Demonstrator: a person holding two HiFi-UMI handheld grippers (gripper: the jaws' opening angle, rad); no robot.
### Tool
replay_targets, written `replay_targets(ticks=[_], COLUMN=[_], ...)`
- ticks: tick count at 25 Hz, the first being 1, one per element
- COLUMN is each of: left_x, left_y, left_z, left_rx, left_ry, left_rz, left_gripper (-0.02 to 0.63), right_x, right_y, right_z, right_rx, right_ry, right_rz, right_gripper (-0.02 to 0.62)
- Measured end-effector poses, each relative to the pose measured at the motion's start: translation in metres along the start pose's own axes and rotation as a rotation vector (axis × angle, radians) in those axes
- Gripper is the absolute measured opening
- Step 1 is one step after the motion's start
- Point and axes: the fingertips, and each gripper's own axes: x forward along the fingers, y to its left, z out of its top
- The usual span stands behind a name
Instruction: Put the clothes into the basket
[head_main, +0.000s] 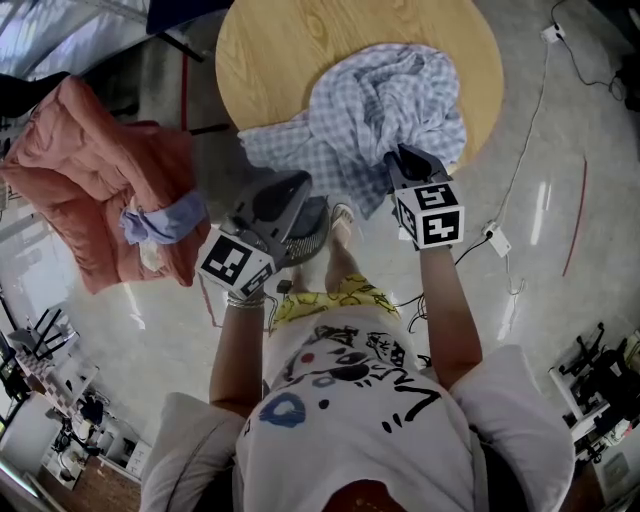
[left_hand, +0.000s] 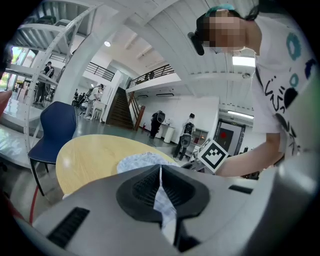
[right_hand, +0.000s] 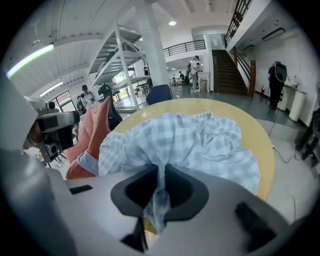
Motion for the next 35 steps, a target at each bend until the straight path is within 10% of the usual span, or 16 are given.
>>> replay_targets(ticks=[35], left_x=[-0.096], left_y=[-0.027], left_z=[0.08], left_rx=[0.108], left_ry=[-0.155], left_rz=[-0.01], left_gripper=[0.023], right_x=[-0.178], right_y=[0.076], right_z=[0.141], right_rx=[-0.161], right_ry=[-0.553], right_rz=[0.029], right_gripper=[0.052])
